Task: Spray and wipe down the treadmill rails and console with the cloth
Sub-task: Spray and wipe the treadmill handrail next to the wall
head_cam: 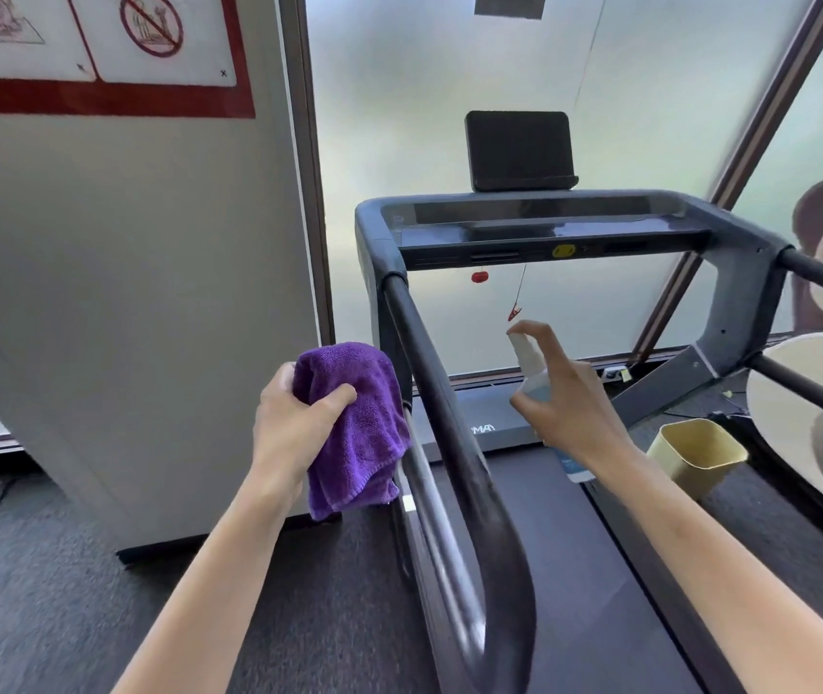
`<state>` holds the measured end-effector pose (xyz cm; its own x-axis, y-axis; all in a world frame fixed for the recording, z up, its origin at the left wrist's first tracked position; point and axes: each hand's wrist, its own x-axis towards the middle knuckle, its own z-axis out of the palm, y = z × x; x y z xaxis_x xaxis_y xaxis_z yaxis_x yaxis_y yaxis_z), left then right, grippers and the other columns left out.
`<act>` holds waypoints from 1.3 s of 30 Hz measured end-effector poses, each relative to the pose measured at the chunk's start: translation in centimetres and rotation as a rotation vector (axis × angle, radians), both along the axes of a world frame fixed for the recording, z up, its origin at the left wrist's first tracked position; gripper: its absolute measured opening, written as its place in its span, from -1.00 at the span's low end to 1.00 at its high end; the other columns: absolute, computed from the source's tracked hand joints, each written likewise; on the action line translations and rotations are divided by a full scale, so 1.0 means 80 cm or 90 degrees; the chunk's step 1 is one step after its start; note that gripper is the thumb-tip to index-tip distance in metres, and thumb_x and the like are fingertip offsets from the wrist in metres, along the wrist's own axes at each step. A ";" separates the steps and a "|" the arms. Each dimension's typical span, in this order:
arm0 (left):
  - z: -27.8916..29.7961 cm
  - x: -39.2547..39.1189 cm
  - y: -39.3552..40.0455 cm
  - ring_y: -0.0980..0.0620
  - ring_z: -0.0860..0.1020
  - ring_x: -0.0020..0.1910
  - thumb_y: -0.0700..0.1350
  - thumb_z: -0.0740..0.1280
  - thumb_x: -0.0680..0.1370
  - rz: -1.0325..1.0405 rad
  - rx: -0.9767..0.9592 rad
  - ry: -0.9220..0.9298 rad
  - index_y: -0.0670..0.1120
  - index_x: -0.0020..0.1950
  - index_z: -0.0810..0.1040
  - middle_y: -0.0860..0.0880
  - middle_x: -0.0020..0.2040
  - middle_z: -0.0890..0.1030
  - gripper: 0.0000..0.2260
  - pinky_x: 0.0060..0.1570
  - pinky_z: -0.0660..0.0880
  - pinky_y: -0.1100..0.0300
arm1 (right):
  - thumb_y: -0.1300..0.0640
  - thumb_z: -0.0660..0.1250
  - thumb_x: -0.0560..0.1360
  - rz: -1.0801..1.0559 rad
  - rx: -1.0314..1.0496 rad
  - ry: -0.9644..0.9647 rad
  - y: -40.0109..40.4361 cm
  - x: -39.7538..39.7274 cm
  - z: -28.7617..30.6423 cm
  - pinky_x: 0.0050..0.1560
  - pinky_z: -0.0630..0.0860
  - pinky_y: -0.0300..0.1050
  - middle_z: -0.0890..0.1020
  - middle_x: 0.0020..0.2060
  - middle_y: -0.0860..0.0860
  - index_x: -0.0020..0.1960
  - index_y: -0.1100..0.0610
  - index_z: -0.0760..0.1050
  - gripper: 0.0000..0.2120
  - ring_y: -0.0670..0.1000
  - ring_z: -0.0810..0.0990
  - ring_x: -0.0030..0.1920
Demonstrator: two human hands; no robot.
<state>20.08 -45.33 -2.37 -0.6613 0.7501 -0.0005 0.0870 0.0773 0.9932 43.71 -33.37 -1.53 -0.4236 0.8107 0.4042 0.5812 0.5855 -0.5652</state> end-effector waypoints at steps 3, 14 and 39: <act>-0.001 0.001 -0.005 0.02 0.64 -0.03 -0.17 0.48 0.42 0.006 0.003 0.003 -0.01 0.03 0.58 0.03 -0.05 0.67 -0.78 0.11 0.57 -0.08 | 0.33 0.31 0.39 0.007 -0.020 0.006 -0.011 0.015 -0.005 -0.43 0.45 -0.19 0.47 -0.44 -0.04 0.29 -0.22 0.24 -0.36 0.02 0.48 -0.45; -0.011 0.028 -0.013 0.00 0.64 -0.02 -0.15 0.48 0.42 0.029 0.009 -0.006 -0.01 0.04 0.58 0.02 -0.03 0.67 -0.77 0.14 0.55 -0.09 | 0.30 0.35 0.42 0.072 -0.028 0.000 -0.029 0.062 -0.020 -0.41 0.55 0.05 0.52 -0.40 0.10 0.26 -0.22 0.30 -0.41 0.15 0.49 -0.44; -0.030 0.131 0.035 -0.17 0.62 0.10 0.14 0.53 0.35 -0.056 0.123 -0.357 0.04 0.07 0.59 -0.14 0.07 0.67 -0.63 0.18 0.52 -0.09 | 0.33 0.35 0.44 0.120 -0.047 0.110 0.004 0.038 -0.051 -0.49 0.48 -0.10 0.46 -0.45 0.00 0.25 -0.35 0.32 -0.35 0.00 0.40 -0.53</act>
